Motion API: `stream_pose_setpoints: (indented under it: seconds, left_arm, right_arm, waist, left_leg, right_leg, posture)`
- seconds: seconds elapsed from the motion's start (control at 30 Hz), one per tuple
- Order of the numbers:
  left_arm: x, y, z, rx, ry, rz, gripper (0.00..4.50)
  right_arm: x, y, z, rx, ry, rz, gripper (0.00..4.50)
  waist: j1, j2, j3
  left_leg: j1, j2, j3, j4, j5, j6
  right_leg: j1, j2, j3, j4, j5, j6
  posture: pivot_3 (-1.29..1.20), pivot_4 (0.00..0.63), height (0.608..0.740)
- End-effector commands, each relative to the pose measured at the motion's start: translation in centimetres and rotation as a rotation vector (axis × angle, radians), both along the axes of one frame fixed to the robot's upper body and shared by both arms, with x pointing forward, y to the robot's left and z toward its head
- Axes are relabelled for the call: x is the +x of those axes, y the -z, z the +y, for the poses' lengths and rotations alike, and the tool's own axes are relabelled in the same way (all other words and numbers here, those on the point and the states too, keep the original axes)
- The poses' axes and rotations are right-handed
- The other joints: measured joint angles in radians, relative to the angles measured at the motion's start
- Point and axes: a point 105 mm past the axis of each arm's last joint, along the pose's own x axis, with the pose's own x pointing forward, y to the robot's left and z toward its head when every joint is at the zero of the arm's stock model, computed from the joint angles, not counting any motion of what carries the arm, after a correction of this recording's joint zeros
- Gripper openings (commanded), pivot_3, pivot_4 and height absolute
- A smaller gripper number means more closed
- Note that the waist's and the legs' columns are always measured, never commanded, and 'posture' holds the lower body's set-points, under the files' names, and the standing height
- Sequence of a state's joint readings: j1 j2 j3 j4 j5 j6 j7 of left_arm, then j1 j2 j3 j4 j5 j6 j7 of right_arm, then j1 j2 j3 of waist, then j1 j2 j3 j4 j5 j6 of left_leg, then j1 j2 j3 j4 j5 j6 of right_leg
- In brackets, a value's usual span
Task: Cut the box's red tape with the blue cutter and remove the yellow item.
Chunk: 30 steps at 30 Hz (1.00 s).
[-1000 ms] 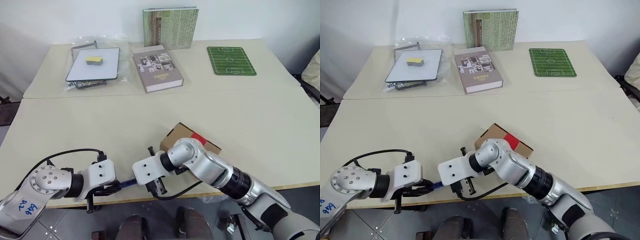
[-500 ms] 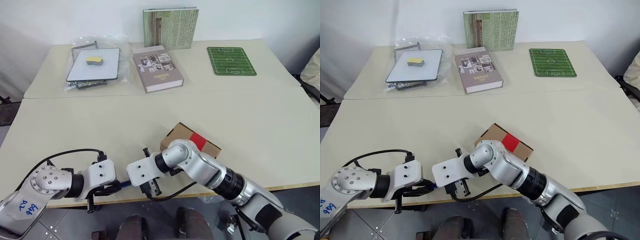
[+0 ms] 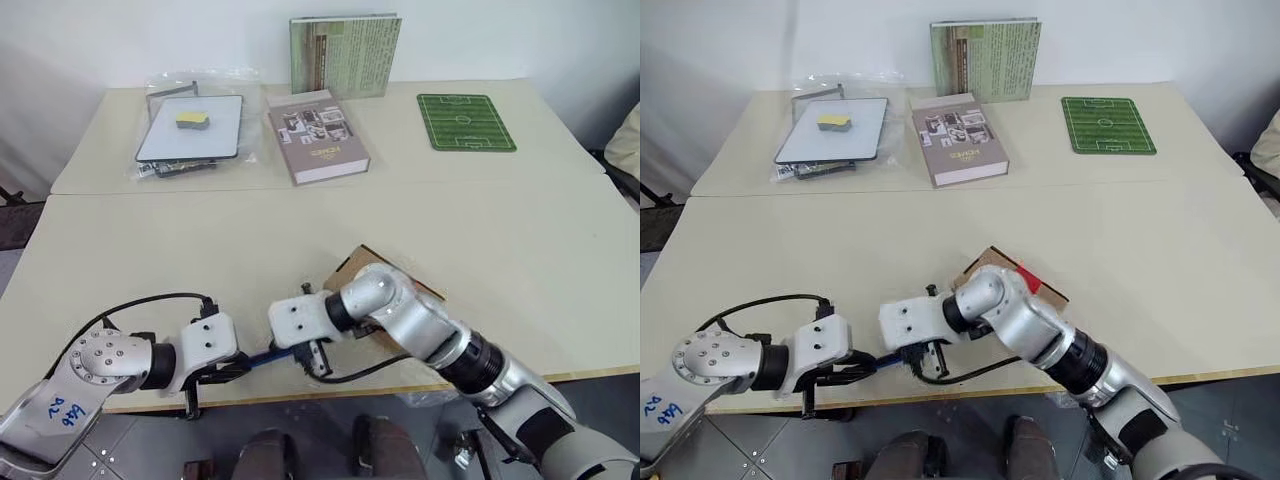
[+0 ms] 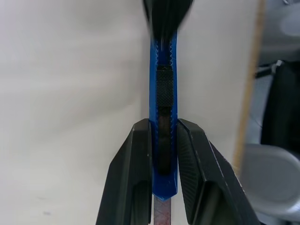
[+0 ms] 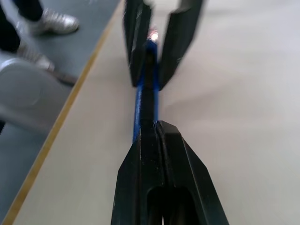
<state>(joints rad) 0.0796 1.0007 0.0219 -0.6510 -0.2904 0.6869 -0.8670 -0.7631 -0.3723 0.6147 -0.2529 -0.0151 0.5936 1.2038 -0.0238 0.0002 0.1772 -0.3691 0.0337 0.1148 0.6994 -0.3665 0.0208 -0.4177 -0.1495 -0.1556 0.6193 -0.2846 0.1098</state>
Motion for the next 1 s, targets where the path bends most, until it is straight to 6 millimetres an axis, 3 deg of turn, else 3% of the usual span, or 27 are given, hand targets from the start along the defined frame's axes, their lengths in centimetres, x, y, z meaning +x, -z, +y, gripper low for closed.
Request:
stream_pose_setpoints:
  seconds: [0.03,0.17,0.37,0.5,0.87,1.0]
  left_arm:
    - [1.1,-1.1,0.4,-0.008,-0.018,-0.078,0.63]
    - [2.3,-2.1,1.2,-0.031,-0.06,-0.155,0.63]
    - [4.5,-4.1,0.3,-0.163,-0.058,-0.423,0.63]
    - [5.6,-4.9,-0.8,-0.237,-0.029,-0.558,0.63]
    - [8.1,-6.3,-2.7,-0.278,0.044,-0.859,0.63]
    - [8.5,-6.6,-3.1,-0.284,0.046,-0.901,0.63]
  right_arm:
    - [0.6,-4.0,-1.2,0.112,0.049,0.002,0.04]
    - [2.9,-7.0,-3.2,0.211,0.214,0.039,0.04]
    - [7.0,-10.5,-6.3,0.282,0.514,0.229,0.04]
    - [7.5,-12.5,-6.5,0.301,0.558,0.378,0.75]
    - [8.0,-12.2,-5.4,0.159,0.636,0.627,4.43]
    - [8.0,-11.5,-4.6,0.125,0.631,0.649,4.43]
  waist:
    - [-0.001,0.0,0.0]
    - [-0.003,0.0,0.0]
    - [-0.003,0.001,0.001]
    - [-0.004,0.001,0.001]
    - [-0.004,0.001,0.001]
    - [-0.005,0.001,0.001]
  left_leg:
    - [0.0,0.0,0.0,0.0,0.0,0.0]
    - [0.0,0.0,0.0,0.0,0.0,0.0]
    - [-0.001,0.0,0.001,-0.001,0.0,0.0]
    - [-0.001,0.0,0.001,-0.001,0.0,0.0]
    - [-0.002,0.0,0.003,-0.001,0.0,0.001]
    - [-0.002,0.0,0.003,-0.001,0.0,0.001]
  right_leg:
    - [0.0,0.0,0.0,0.0,0.0,0.0]
    - [0.0,0.0,0.0,0.0,0.0,0.0]
    - [-0.001,0.0,0.0,0.001,0.0,0.0]
    - [-0.001,-0.001,-0.001,0.001,0.0,0.0]
    - [-0.002,-0.001,-0.001,0.001,0.0,0.001]
    - [-0.002,-0.001,-0.002,0.001,0.0,0.001]
  posture:
    - [0.0,0.15,0.74]
    - [0.0,0.15,0.74]
    - [0.0,0.15,0.74]
    - [0.0,0.15,0.74]
    - [0.0,0.15,0.74]
    - [0.0,0.15,0.74]
